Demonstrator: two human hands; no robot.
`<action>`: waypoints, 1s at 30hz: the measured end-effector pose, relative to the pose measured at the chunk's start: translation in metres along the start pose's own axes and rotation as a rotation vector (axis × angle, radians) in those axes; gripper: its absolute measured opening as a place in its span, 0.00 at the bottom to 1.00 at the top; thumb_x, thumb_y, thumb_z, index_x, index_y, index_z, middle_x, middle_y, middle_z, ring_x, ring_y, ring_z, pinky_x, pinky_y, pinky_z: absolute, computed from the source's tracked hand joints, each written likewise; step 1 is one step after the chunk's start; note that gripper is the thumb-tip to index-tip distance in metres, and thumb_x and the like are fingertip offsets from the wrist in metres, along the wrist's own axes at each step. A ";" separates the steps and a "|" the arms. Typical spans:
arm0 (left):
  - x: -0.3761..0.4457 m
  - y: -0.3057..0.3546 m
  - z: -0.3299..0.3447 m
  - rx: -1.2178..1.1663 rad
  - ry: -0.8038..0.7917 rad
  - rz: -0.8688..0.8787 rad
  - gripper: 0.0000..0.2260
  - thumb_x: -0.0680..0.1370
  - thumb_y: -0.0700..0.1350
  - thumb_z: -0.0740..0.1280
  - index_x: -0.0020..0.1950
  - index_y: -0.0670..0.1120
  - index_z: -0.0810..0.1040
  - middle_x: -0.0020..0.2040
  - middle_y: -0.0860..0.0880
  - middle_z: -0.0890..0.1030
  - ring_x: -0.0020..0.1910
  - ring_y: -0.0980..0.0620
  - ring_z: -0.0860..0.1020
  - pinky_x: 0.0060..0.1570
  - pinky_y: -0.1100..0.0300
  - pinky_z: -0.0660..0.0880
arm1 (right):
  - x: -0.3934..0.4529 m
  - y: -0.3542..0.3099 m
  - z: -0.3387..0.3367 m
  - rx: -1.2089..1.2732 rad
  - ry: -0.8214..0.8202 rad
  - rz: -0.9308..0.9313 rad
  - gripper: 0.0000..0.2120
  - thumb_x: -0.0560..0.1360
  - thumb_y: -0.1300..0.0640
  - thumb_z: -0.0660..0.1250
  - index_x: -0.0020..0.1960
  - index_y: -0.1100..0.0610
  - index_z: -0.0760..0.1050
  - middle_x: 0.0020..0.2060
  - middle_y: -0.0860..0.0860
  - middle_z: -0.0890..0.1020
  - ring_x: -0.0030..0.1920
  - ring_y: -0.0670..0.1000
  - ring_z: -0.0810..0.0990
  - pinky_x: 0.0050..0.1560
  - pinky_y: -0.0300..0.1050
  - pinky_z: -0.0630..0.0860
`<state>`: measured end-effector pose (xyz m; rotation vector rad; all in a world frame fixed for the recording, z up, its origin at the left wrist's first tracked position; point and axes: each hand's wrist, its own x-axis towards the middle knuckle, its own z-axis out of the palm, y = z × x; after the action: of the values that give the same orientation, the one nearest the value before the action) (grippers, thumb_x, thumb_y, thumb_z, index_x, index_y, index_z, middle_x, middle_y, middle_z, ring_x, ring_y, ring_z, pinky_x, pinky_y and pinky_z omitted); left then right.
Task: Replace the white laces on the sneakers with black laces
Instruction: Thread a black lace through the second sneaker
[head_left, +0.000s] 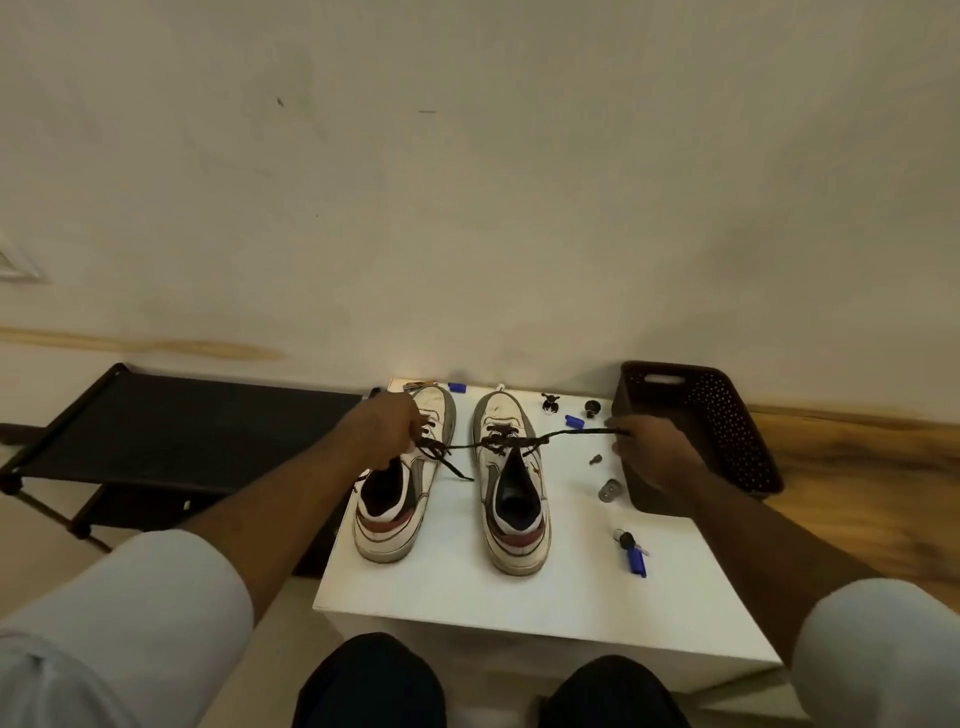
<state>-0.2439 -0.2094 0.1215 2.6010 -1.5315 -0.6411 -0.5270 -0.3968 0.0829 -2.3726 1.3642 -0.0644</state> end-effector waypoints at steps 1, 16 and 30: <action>-0.002 0.006 0.003 0.015 0.034 0.023 0.17 0.76 0.41 0.70 0.65 0.46 0.77 0.58 0.45 0.80 0.51 0.47 0.81 0.49 0.58 0.77 | -0.002 -0.004 0.000 -0.110 -0.057 -0.020 0.29 0.75 0.57 0.69 0.74 0.50 0.65 0.70 0.55 0.70 0.63 0.55 0.74 0.61 0.49 0.73; 0.007 0.014 0.051 -0.022 0.053 -0.035 0.09 0.79 0.41 0.63 0.57 0.43 0.78 0.53 0.42 0.81 0.48 0.46 0.79 0.48 0.55 0.75 | -0.011 -0.017 0.028 -0.009 -0.047 -0.147 0.14 0.81 0.56 0.60 0.63 0.57 0.77 0.55 0.54 0.82 0.49 0.49 0.78 0.49 0.40 0.71; -0.007 0.078 0.097 -1.192 0.089 -0.310 0.20 0.80 0.60 0.59 0.54 0.44 0.79 0.52 0.42 0.81 0.47 0.45 0.79 0.51 0.52 0.75 | -0.036 -0.090 0.074 1.262 -0.030 0.338 0.11 0.81 0.45 0.59 0.47 0.50 0.76 0.46 0.45 0.80 0.52 0.50 0.77 0.56 0.48 0.72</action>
<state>-0.3478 -0.2280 0.0547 1.8316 -0.4007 -1.0122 -0.4548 -0.3027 0.0530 -1.0826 1.1383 -0.5902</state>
